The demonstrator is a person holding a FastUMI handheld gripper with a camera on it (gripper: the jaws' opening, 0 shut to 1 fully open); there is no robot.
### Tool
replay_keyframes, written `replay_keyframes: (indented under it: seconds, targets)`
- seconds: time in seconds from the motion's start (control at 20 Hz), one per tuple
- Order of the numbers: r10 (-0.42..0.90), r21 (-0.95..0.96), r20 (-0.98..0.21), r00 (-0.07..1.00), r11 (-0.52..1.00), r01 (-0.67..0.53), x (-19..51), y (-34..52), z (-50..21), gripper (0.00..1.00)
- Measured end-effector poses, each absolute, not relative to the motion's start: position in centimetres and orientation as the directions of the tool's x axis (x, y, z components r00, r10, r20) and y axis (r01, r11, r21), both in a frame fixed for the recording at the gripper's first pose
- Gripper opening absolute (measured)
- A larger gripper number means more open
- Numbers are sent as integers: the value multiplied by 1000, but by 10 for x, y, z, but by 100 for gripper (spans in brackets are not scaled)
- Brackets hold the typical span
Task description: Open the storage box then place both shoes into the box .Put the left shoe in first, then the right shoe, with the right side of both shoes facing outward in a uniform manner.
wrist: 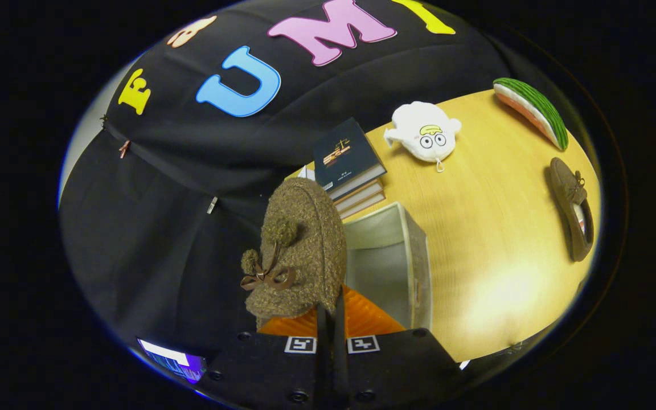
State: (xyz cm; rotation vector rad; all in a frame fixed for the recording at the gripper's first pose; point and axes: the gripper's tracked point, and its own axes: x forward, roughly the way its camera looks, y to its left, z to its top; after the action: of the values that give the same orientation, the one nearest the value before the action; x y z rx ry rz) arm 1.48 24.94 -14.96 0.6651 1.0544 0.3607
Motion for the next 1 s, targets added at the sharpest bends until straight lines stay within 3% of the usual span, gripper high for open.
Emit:
replay_keyframes:
  seconds: [0.85, 0.95, 1.0]
  targets:
    - [493, 545, -810, 319, 833, 96, 2, 310, -245, 7]
    - [530, 580, -793, 302, 808, 105, 1, 319, -242, 13]
    - [554, 603, -779, 293, 790, 111, 2, 323, -236, 30]
